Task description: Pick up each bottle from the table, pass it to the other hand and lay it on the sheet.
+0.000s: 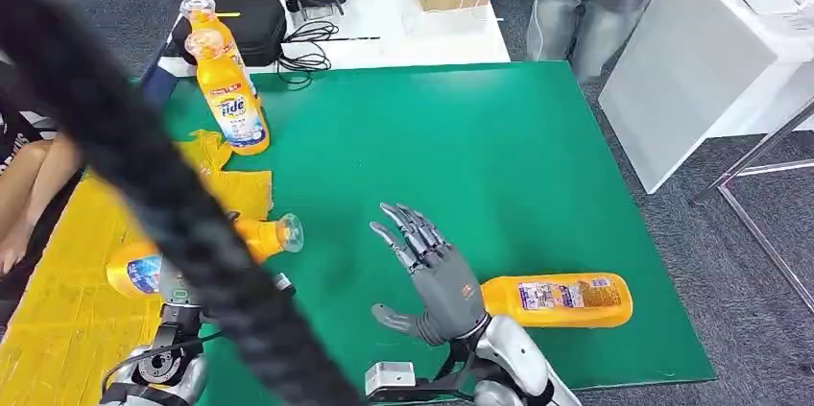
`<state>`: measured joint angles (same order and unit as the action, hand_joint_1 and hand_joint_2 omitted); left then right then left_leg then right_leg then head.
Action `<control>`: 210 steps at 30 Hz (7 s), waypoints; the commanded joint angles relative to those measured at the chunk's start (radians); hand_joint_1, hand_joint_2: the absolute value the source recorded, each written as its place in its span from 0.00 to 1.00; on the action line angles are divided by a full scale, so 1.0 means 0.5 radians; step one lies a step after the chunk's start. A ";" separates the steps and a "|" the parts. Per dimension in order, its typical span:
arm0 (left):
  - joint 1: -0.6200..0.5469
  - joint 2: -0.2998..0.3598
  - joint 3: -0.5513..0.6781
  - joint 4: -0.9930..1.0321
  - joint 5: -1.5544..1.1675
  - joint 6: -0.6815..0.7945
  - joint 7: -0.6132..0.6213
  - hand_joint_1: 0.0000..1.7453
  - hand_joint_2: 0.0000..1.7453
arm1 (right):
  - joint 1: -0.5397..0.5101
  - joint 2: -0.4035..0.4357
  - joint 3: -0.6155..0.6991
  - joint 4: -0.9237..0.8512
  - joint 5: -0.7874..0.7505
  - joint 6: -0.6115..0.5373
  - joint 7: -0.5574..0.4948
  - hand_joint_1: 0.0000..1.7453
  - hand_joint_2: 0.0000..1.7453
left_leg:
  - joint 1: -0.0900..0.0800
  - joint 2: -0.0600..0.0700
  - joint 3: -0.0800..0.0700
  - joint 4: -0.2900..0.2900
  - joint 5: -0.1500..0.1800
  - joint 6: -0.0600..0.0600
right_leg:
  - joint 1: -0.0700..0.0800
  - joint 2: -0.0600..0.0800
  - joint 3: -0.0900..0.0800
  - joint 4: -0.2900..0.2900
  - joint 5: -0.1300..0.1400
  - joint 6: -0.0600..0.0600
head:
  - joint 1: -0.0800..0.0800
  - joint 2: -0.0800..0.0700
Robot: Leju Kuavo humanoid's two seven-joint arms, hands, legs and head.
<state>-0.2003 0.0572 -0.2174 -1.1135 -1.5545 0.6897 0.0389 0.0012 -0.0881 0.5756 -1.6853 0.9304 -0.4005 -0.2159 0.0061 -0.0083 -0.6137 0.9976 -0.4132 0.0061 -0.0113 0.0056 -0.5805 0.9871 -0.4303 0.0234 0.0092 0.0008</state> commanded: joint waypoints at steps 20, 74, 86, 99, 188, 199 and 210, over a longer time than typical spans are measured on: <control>-0.075 0.075 0.310 0.536 0.298 -0.204 -0.044 1.00 1.00 | -0.049 -0.443 -0.379 -0.002 0.064 0.378 0.102 0.00 1.00 | 0.001 0.009 0.013 0.000 -0.006 0.000 | 0.002 0.006 0.013 -0.004 -0.002 -0.002 | 0.001 0.000; 0.465 -0.344 -0.067 -0.518 1.896 -0.636 -0.974 0.00 1.00 | 0.675 -0.681 -1.618 -0.156 -0.158 0.777 -0.081 0.00 1.00 | -0.007 -0.002 0.007 0.001 -0.014 0.014 | -0.006 -0.003 0.009 -0.004 -0.006 0.008 | 0.000 0.000; 0.492 -0.319 -0.339 -0.528 2.090 -0.838 -1.093 0.00 1.00 | 0.579 -0.691 -1.334 -0.014 -0.156 0.868 -0.094 0.00 1.00 | -0.006 0.002 0.012 -0.001 -0.015 0.013 | -0.006 0.000 0.016 -0.007 -0.009 0.011 | 0.000 0.000; 0.382 -0.333 -0.401 -0.461 2.159 -0.898 -1.109 0.00 1.00 | 0.292 -0.670 -0.817 0.362 -0.174 0.845 -0.041 0.00 1.00 | -0.006 0.003 0.015 -0.002 -0.014 0.014 | -0.005 0.001 0.018 -0.008 -0.008 0.012 | -0.001 0.000; 0.077 -0.288 -0.639 -0.584 3.077 -1.567 -0.898 0.00 1.00 | -0.290 0.443 -0.063 1.017 -0.820 0.191 -0.363 0.99 1.00 | -0.004 -0.001 0.014 -0.001 -0.010 0.011 | -0.003 -0.003 0.018 -0.004 -0.010 0.011 | 0.000 0.000; 0.027 -0.323 -0.583 -0.460 3.242 -1.559 -0.817 0.00 1.00 | -0.288 0.447 0.075 1.012 -0.762 0.114 -0.380 0.96 1.00 | -0.003 -0.001 0.012 0.000 -0.011 0.011 | -0.002 -0.003 0.017 -0.004 -0.010 0.011 | 0.002 0.000; 0.023 -0.327 -0.576 -0.437 3.259 -1.520 -0.808 0.00 1.00 | -0.287 0.441 0.103 0.997 -0.776 0.103 -0.378 0.97 1.00 | -0.006 -0.001 0.011 -0.001 -0.010 0.012 | -0.005 -0.003 0.014 -0.003 -0.010 0.012 | 0.001 0.000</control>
<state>-0.1460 -0.1061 -0.4814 -1.4138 0.0687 -0.0835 -0.3758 -0.1122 0.1411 0.5653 -1.2390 0.5455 -0.3479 -0.4036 0.0029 -0.0090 -0.6104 0.9979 -0.4176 0.0124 -0.0141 0.0046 -0.5757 0.9869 -0.4348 0.0300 0.0095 0.0008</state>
